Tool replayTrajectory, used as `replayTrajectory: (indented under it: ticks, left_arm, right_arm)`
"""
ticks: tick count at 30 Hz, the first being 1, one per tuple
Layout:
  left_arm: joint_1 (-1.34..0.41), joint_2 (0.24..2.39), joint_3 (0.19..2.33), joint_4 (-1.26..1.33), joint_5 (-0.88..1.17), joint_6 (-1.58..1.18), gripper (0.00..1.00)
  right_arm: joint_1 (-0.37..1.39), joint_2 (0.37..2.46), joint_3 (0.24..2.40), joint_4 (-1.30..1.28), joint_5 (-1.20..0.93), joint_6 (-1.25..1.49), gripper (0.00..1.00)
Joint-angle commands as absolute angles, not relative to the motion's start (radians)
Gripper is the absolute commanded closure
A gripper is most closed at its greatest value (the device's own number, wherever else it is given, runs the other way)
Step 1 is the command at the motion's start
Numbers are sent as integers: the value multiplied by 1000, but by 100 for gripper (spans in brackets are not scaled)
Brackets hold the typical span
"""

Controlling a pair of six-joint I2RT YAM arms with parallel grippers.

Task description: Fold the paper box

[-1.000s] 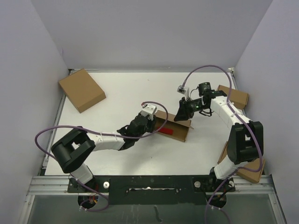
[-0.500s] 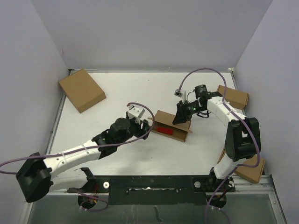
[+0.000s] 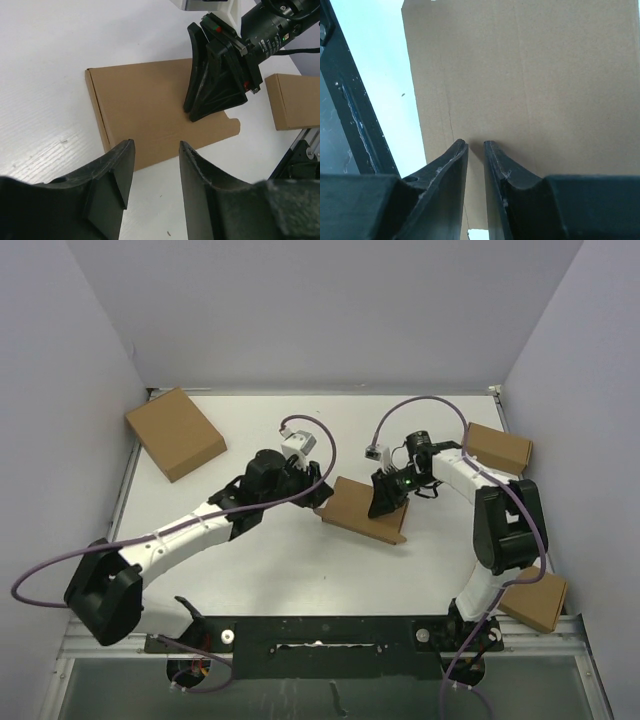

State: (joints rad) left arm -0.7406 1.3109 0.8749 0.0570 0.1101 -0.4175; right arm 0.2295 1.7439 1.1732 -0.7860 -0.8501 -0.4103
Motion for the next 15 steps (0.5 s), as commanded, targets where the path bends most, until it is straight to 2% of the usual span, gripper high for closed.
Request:
replayTrajectory:
  ticks: [1, 8, 15]
  left_arm:
    - [-715, 1455, 984, 117, 273, -447, 65]
    - [-697, 1661, 1038, 177, 394, -503, 78]
    - [-659, 1784, 1016, 183, 417, -566, 84]
  right_arm:
    - [244, 1776, 1170, -785, -801, -428, 78]
    - [246, 1821, 1170, -776, -756, -416, 78]
    - [237, 1838, 1172, -772, -764, -410, 77]
